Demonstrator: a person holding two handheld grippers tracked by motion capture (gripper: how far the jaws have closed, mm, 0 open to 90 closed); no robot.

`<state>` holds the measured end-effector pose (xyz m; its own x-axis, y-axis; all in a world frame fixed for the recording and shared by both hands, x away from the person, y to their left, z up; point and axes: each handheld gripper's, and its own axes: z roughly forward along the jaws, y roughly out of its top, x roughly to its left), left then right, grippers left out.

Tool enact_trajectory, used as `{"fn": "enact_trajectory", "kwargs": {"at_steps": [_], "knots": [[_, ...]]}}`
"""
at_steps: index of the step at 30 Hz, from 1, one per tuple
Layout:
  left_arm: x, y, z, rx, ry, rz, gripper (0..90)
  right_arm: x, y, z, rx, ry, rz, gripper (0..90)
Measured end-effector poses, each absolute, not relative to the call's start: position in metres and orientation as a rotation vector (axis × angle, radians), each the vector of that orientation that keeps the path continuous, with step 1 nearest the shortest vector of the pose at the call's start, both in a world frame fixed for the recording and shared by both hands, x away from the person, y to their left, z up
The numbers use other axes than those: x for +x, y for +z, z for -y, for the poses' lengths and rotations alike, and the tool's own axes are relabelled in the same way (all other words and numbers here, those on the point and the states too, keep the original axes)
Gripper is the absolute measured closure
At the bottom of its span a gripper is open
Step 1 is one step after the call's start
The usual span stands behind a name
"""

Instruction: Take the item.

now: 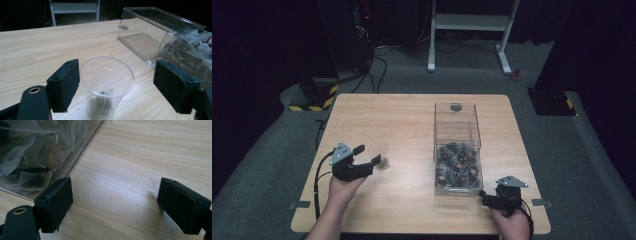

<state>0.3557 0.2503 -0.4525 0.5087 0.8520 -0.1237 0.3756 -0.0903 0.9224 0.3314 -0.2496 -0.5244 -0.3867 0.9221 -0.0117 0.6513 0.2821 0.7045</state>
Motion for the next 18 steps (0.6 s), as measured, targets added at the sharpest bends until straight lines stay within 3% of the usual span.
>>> {"fn": "enact_trajectory", "kwargs": {"at_steps": [7, 8, 9, 18], "knots": [[0.349, -0.457, -0.26, 1.718, 0.537, -1.076, 19.7, 0.331, -0.524, 0.249, 1.412, 0.871, -2.139, 12.9], [0.348, -0.459, -0.255, 1.639, 0.51, -1.114, 19.6, 0.331, -0.524, 0.249, 1.412, 0.871, -2.139, 12.9], [0.347, -0.46, -0.263, 1.729, 0.535, -1.086, 19.6, 0.331, -0.524, 0.249, 1.411, 0.872, -2.14, 12.9], [0.335, -0.476, -0.277, 1.792, 0.531, -1.127, 18.9, 0.331, -0.524, 0.249, 1.411, 0.872, -2.141, 12.9]]}}
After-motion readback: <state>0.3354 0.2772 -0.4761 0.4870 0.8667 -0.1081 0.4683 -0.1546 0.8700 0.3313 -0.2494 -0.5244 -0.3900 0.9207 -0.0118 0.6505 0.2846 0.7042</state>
